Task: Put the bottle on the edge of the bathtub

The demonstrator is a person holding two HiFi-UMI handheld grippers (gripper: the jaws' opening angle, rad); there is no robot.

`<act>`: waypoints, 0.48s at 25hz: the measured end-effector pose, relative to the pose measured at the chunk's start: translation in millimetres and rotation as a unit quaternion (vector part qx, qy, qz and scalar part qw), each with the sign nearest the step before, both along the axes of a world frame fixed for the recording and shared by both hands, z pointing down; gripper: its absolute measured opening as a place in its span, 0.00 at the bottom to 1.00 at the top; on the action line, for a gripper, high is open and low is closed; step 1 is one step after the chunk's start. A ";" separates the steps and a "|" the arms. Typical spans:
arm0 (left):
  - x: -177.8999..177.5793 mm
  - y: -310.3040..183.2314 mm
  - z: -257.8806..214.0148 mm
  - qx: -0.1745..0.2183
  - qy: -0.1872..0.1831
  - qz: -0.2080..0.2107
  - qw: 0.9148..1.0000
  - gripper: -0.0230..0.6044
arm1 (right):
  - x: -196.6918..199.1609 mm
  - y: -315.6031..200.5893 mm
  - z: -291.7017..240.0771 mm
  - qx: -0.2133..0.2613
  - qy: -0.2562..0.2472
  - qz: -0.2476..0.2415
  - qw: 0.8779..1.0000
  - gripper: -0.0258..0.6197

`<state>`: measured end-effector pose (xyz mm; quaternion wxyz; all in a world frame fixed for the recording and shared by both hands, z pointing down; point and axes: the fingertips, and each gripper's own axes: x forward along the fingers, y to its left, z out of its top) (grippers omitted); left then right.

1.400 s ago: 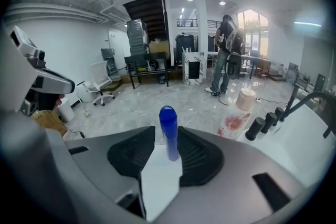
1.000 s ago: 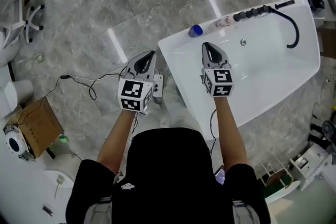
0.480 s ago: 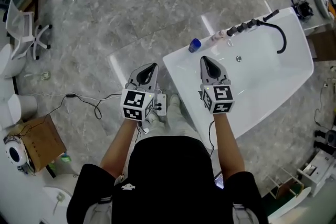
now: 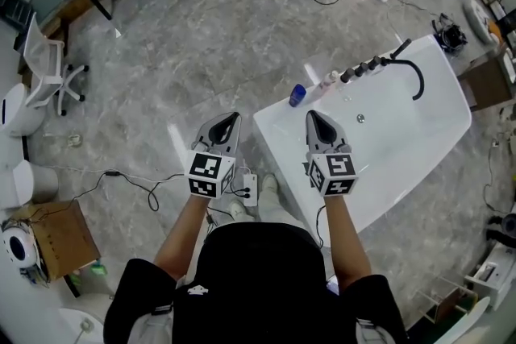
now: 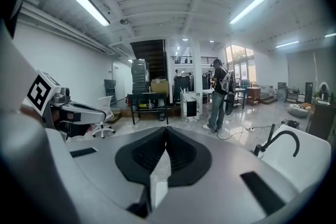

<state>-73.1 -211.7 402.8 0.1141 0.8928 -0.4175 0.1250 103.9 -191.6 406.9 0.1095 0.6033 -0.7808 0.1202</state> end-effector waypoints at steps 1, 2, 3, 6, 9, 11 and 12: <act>-1.6 2.7 -5.0 0.004 0.001 0.000 1.000 0.06 | -3.0 3.5 -4.9 0.003 -0.001 -0.001 1.000 0.08; -2.6 4.9 -10.0 0.008 0.002 0.000 1.000 0.06 | -5.7 6.4 -9.3 0.006 -0.002 -0.002 1.000 0.08; -3.2 6.7 -14.9 0.012 0.005 -0.001 1.000 0.06 | -8.3 8.7 -13.6 0.008 -0.002 -0.004 1.000 0.08; -2.0 12.0 -30.9 0.026 0.015 0.001 1.000 0.06 | -16.8 13.9 -28.8 0.019 0.001 -0.012 1.000 0.08; 1.0 18.2 -49.0 0.045 0.021 0.007 0.999 0.06 | -23.5 18.3 -46.3 0.034 0.001 -0.018 0.999 0.08; 1.3 21.0 -60.3 0.055 0.024 0.009 0.998 0.06 | -27.1 20.3 -56.4 0.043 -0.001 -0.020 0.999 0.08; 0.8 22.0 -65.5 0.060 0.025 0.010 0.998 0.06 | -28.6 21.1 -60.6 0.046 -0.002 -0.022 0.999 0.08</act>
